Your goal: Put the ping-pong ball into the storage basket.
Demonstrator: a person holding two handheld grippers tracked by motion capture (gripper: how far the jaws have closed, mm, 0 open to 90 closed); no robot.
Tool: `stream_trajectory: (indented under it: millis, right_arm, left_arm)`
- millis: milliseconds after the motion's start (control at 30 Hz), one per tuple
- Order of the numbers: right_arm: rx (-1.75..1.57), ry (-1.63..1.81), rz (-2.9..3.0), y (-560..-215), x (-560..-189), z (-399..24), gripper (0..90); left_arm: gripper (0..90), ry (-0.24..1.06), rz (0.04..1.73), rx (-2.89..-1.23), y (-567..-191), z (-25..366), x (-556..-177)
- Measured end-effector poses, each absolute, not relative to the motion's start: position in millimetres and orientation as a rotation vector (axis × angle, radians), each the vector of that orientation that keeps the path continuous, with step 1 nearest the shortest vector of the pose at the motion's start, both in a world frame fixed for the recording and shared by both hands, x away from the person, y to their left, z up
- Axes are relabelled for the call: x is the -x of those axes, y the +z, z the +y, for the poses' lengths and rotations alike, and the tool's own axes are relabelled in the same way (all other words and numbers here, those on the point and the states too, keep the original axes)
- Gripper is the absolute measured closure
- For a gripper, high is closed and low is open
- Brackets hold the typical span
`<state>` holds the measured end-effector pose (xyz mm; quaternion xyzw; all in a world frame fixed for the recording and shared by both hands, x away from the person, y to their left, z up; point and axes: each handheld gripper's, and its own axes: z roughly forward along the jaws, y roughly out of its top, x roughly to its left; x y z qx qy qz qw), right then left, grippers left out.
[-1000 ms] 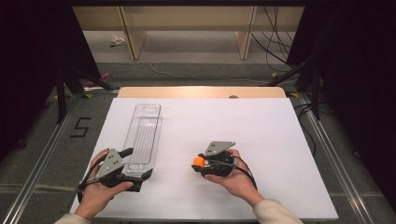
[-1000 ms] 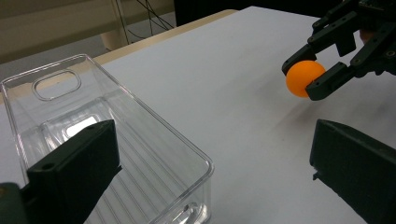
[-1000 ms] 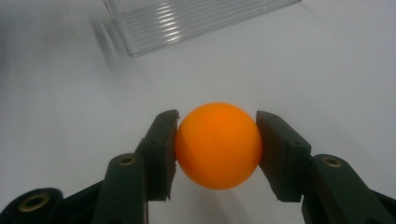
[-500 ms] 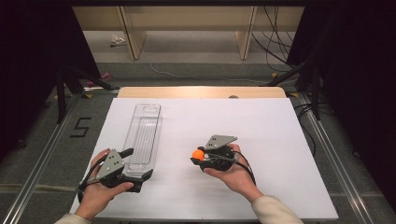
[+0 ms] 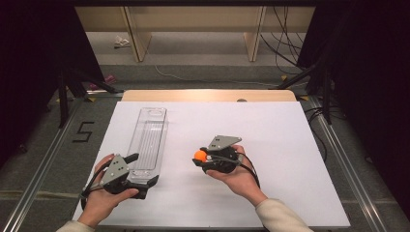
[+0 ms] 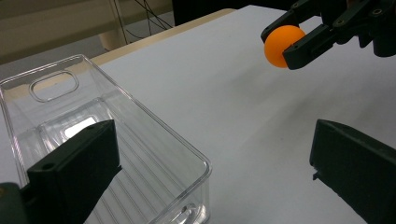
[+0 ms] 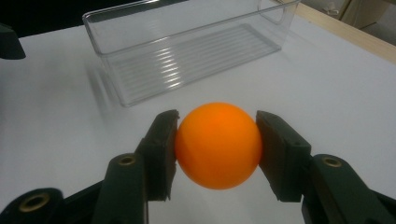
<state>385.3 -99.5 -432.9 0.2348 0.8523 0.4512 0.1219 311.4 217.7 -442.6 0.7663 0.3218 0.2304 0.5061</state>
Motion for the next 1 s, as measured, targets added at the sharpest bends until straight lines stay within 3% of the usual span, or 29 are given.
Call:
stream_trajectory:
  millis: [1000]
  right_arm:
    - [-0.641,1.347,2.485,-423.5,-396.0,-71.2,51.3]
  left_arm:
    - [1.2,0.554,0.775,-1.851,-443.1,217.2,-311.3]
